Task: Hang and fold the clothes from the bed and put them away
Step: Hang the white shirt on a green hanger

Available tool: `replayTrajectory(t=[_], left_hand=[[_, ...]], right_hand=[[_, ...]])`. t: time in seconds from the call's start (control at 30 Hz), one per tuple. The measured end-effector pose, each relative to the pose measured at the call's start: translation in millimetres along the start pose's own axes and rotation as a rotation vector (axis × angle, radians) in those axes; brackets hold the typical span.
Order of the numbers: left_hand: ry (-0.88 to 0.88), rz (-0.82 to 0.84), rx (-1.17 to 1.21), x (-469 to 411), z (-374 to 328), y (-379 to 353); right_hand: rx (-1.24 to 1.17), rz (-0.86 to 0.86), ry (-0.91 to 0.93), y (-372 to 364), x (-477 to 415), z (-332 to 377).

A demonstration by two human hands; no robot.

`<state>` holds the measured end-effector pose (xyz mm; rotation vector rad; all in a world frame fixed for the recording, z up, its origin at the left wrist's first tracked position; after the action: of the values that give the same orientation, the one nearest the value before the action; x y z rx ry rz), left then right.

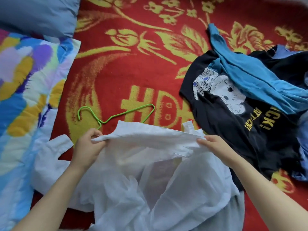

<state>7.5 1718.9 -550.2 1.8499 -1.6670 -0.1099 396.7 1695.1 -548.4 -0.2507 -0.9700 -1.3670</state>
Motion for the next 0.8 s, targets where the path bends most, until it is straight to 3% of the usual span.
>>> replayTrajectory(t=[0.17,0.27,0.37,0.5,0.6,0.7,0.8], left_hand=[[0.023,0.008,0.055,40.5,4.1,38.1],[0.096,0.023,0.187,71.4,17.5,57.0],[0.093,-0.052,0.24,99.6,19.7,80.5],[0.039,-0.211,0.185,129.9,18.2,105.9],[0.019,-0.303,0.183,140.2,17.8,116.1],[0.004,-0.372,0.233,149.7,17.5,128.0],[0.016,-0.308,0.219,155.7,18.0,130.6]], right_hand=[[0.24,-0.009,0.147,-26.4,4.0,10.0],[0.289,0.15,0.194,-48.5,12.7,19.6],[0.307,0.249,0.231,-55.9,26.7,38.4],[0.504,0.38,0.262,-58.6,40.4,51.5],[0.701,0.336,0.451,-58.5,52.1,69.1],[1.198,0.15,0.695,-61.0,61.4,80.4],[1.417,0.069,0.781,-66.4,61.2,82.6]])
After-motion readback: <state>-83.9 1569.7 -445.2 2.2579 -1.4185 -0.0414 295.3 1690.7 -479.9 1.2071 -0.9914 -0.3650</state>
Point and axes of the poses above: each hand's wrist, its own x-axis away from the middle knuckle, its own y-axis out of the back of the hand, z = x × y, the point moved 8 cm from there along -x, towards the middle knuckle, and after that the axes turned 3 degrees about -x, right-handed, at the moved point
